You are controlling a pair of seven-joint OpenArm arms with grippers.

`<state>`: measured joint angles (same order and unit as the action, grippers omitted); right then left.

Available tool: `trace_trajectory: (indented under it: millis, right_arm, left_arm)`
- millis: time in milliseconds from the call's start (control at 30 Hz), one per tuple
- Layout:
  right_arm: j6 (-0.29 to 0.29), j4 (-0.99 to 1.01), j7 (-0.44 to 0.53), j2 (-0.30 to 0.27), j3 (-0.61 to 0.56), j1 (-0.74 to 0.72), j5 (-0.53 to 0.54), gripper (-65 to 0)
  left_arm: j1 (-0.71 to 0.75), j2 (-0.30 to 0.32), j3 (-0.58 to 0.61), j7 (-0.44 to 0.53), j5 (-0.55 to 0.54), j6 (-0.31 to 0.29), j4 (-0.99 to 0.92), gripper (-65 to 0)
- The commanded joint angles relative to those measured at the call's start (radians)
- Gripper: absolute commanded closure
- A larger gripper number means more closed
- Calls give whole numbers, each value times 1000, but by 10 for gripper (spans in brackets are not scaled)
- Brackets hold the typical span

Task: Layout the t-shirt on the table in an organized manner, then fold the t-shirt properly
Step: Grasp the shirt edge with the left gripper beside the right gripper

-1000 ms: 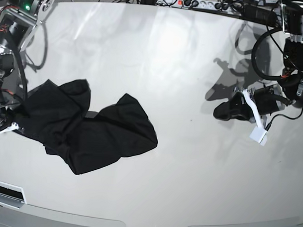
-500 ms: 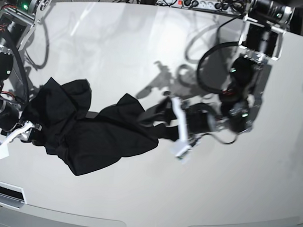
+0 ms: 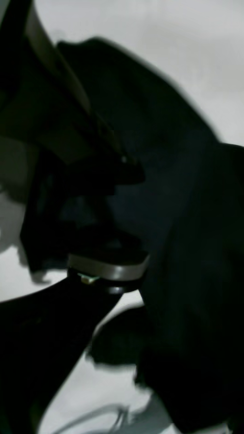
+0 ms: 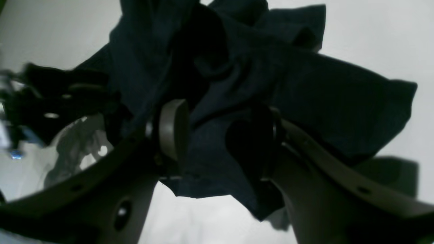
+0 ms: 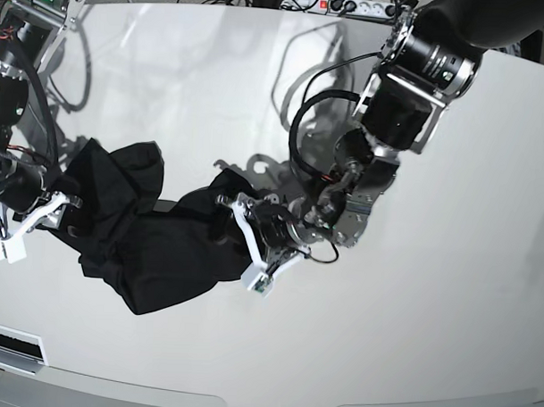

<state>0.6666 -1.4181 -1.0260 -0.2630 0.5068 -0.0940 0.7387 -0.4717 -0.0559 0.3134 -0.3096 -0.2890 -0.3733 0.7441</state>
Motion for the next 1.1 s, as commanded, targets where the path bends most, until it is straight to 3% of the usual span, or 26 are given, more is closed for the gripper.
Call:
trace_trajectory:
  millis: [0,133,200,267,300,500,667,900,1067]
  right_arm:
    - [7,-18,18,-17,4,-14,24,-319]
    - [8,-18,19,-17,4,-2,24,-319]
    - [7,-18,19,-17,3,0,25,-319]
    - [7,-18,19,-17,4,0,25,-319]
    - [7,-18,19,-17,4,0,25,-317]
    - [16,-18,15,-17,3,2,66,-310]
    - [32,-18,-153,-17,-79,3,306,-311]
    - [32,-18,-190,-14,-380,3,270,-316]
    - [32,-18,-106,-14,-580,3,204,-316]
  left_arm:
    - [-28,-24,-2,57,1,-5,-19,-313]
    - [-27,-41,-2,137,19,58,-134,-306]
    - [-24,-40,-2,136,20,115,-144,-198]
    - [-25,-38,-2,127,41,170,-144,-18]
    - [-26,-38,-2,118,66,187,-143,0]
    - [-27,-14,-2,-42,124,222,-40,0]
    - [-19,36,-2,-202,196,248,143,0]
    - [-19,109,-2,-258,202,248,251,0]
    - [-5,129,-2,-259,202,248,251,0]
